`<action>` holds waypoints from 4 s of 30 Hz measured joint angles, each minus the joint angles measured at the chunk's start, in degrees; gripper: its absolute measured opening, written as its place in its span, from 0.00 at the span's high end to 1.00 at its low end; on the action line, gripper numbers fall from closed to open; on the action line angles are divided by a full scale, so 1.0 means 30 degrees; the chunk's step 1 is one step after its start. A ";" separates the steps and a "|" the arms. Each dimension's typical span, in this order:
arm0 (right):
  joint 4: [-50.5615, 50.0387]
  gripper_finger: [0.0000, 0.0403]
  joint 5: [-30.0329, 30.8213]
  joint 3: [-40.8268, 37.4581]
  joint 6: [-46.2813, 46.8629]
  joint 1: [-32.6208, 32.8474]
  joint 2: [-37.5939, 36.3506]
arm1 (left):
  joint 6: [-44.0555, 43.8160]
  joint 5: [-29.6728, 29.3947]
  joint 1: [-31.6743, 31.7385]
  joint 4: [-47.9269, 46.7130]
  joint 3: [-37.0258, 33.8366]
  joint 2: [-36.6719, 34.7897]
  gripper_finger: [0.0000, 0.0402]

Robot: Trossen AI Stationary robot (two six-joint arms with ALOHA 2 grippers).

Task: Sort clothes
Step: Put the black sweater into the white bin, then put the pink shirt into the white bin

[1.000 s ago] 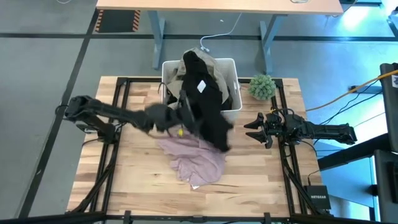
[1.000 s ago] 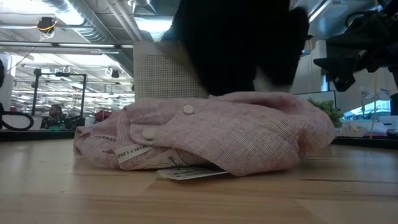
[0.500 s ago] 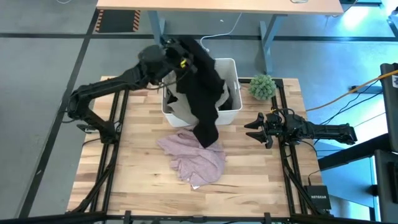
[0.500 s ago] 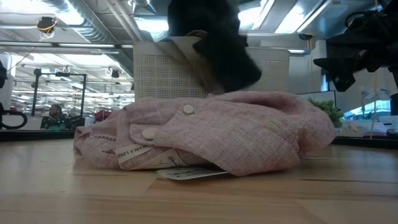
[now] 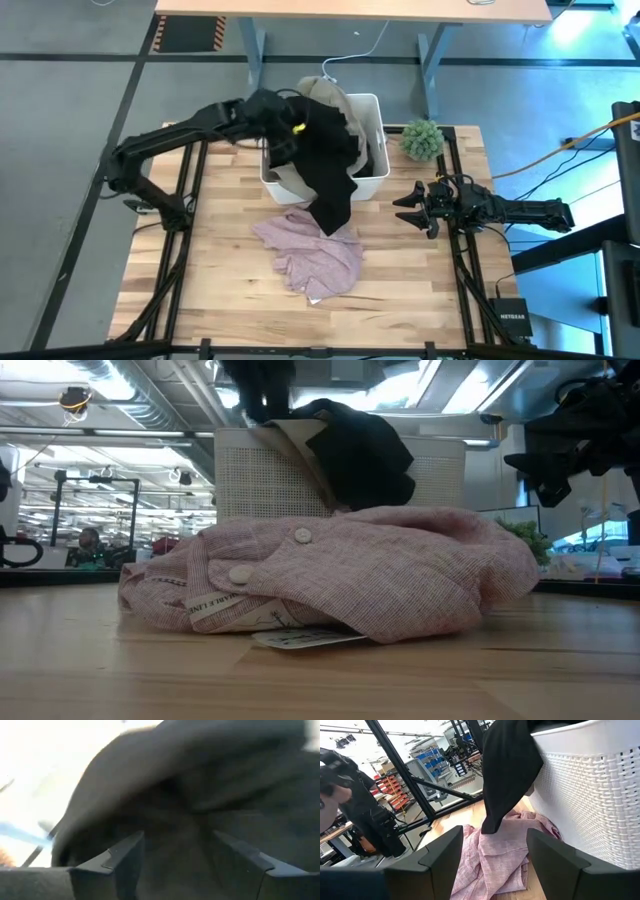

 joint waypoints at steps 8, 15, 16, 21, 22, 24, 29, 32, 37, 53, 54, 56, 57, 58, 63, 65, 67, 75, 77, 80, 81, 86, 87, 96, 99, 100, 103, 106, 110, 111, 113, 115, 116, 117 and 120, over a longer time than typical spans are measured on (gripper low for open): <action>0.0000 0.41 -0.0003 -0.0002 0.0000 -0.0005 0.0001 | -0.1244 -0.0050 -0.4479 -0.1177 -0.0221 -0.2764 0.45; 0.0000 0.41 0.0001 -0.0002 0.0000 -0.0005 -0.0002 | -0.1626 -0.1374 -1.0619 -0.0114 -0.4122 -0.2890 0.45; 0.0002 0.41 -0.0003 -0.0002 0.0000 -0.0007 0.0001 | -0.1621 -0.2101 -1.1304 0.0416 -0.4915 -0.2890 0.45; 0.0007 0.41 -0.0003 0.0005 0.0000 -0.0002 0.0003 | -0.1705 -0.3958 -1.3517 0.3862 -0.9175 -0.2773 0.45; 0.0000 0.41 -0.0005 -0.0002 0.0000 -0.0006 0.0003 | -0.1718 -0.4474 -1.3657 0.4764 -0.9939 -0.2767 0.45; 0.0000 0.41 0.0002 -0.0002 0.0000 -0.0007 0.0003 | -0.1699 -0.6033 -1.3653 0.6689 -1.1383 -0.2575 0.45; 0.0003 0.41 -0.0004 -0.0001 0.0000 -0.0004 0.0001 | -0.0174 -0.7544 -1.2878 1.2092 -1.3519 -0.1408 0.45; 0.0006 0.41 -0.0004 -0.0002 0.0000 -0.0006 0.0003 | 0.0893 -0.7586 -1.2193 1.4850 -1.3689 -0.0288 0.45; 0.0003 0.41 -0.0001 0.0005 0.0000 -0.0007 -0.0004 | 0.3368 -0.7611 -1.1525 1.9755 -1.3464 0.0901 0.45; 0.0000 0.41 0.0002 0.0003 0.0000 -0.0006 0.0003 | 0.8298 -0.9352 -0.6251 2.3280 -0.8540 0.0309 0.45; 0.0004 0.41 -0.0001 -0.0002 0.0000 -0.0003 0.0001 | 0.7008 -0.8994 -0.5596 2.2043 -0.8524 0.0310 0.45; -0.0005 0.41 0.0000 -0.0002 0.0000 -0.0003 0.0003 | 0.4074 -0.7993 -0.4350 1.8872 -0.8531 0.0342 0.45; -0.0006 0.41 0.0002 -0.0002 0.0000 0.0000 0.0003 | 0.2652 -0.7303 -0.3775 1.7475 -0.8531 0.0410 0.45; 0.0007 0.41 0.0002 0.0005 0.0000 -0.0007 -0.0004 | 0.1261 -0.6475 -0.3243 1.6055 -0.8531 0.0475 0.45; 0.0000 0.41 0.0002 0.0000 0.0000 -0.0003 -0.0001 | -0.2619 -0.1451 -0.1831 1.1867 -0.8527 0.0415 0.45; 0.0002 0.41 -0.0005 0.0003 0.0000 -0.0006 -0.0004 | -0.3142 -0.0199 -0.1849 1.0790 -0.8043 0.0117 0.45; 0.0000 0.41 0.0002 -0.0002 0.0000 0.0000 -0.0004 | -0.3526 0.0492 -0.2139 0.9483 -0.6784 -0.0191 0.45; 0.0000 0.41 -0.0005 -0.0002 0.0000 0.0000 0.0003 | -0.5113 0.4490 -0.2578 -0.0338 0.1370 -0.0085 0.45; 0.0006 0.41 0.0002 -0.0002 0.0000 -0.0002 -0.0003 | -0.5100 0.3655 -0.2518 -0.0371 0.2507 -0.0089 0.45; 0.0000 0.41 -0.0001 -0.0002 0.0000 -0.0007 -0.0002 | -0.4702 0.1383 -0.2306 0.2427 0.2980 -0.0172 0.45; -0.0002 0.41 -0.0005 -0.0002 0.0000 -0.0006 -0.0003 | -0.4480 0.0806 -0.2206 0.3637 0.2960 -0.0096 0.45; -0.0005 0.41 -0.0005 -0.0002 0.0000 0.0000 0.0002 | -0.4029 0.0515 -0.1481 0.5362 0.2877 0.2013 0.45; -0.0001 0.41 -0.0005 -0.0002 0.0000 -0.0005 -0.0003 | -0.4029 0.0821 -0.1289 0.4748 0.2858 0.2647 0.45; 0.0000 0.41 -0.0005 -0.0001 0.0000 -0.0004 0.0000 | -0.4041 0.2840 0.0585 0.1112 0.2871 0.8970 0.45; 0.0000 0.41 -0.0005 0.0001 0.0000 0.0000 0.0003 | -0.4113 0.2868 0.0835 0.1241 0.2915 0.9955 0.45; 0.0000 0.41 -0.0005 0.0001 0.0000 -0.0002 0.0000 | -0.4032 0.2858 0.0855 0.1248 0.2915 0.9991 0.45; 0.0000 0.41 -0.0005 -0.0002 0.0000 0.0000 0.0003 | -0.3738 0.2344 0.0696 0.1225 0.3031 0.9621 0.45; -0.0006 0.41 -0.0003 0.0001 0.0000 -0.0001 0.0000 | -0.3447 0.1717 0.0267 0.0941 0.3830 0.8472 0.45; 0.0015 0.41 0.0002 0.0003 0.0000 -0.0003 -0.0004 | -0.2607 0.0891 -0.0648 0.1263 0.5491 0.6001 0.45; -0.0007 0.41 -0.0004 -0.0002 0.0000 -0.0003 0.0003 | -0.2394 0.0551 -0.0970 0.1316 0.5698 0.5413 0.45; 0.0034 0.41 -0.0005 -0.0002 0.0000 -0.0006 -0.0003 | -0.1737 -0.0190 -0.1641 0.1254 0.5873 0.4181 0.45; 0.0007 0.41 0.0002 0.0005 0.0000 -0.0007 -0.0004 | -0.1202 -0.0893 -0.2394 0.1198 0.5873 0.2940 0.45; -0.0009 0.41 -0.0005 -0.0002 0.0000 -0.0007 0.0003 | -0.0947 -0.1060 -0.2801 0.1122 0.5877 0.2332 0.45; -0.0013 0.41 0.0001 -0.0002 0.0000 -0.0007 -0.0003 | -0.0645 -0.1125 -0.3221 0.1042 0.5928 0.1685 0.45; 0.0000 0.41 0.0002 0.0003 0.0000 -0.0005 -0.0004 | -0.0247 -0.1208 -0.4770 0.0101 0.5989 0.0251 0.45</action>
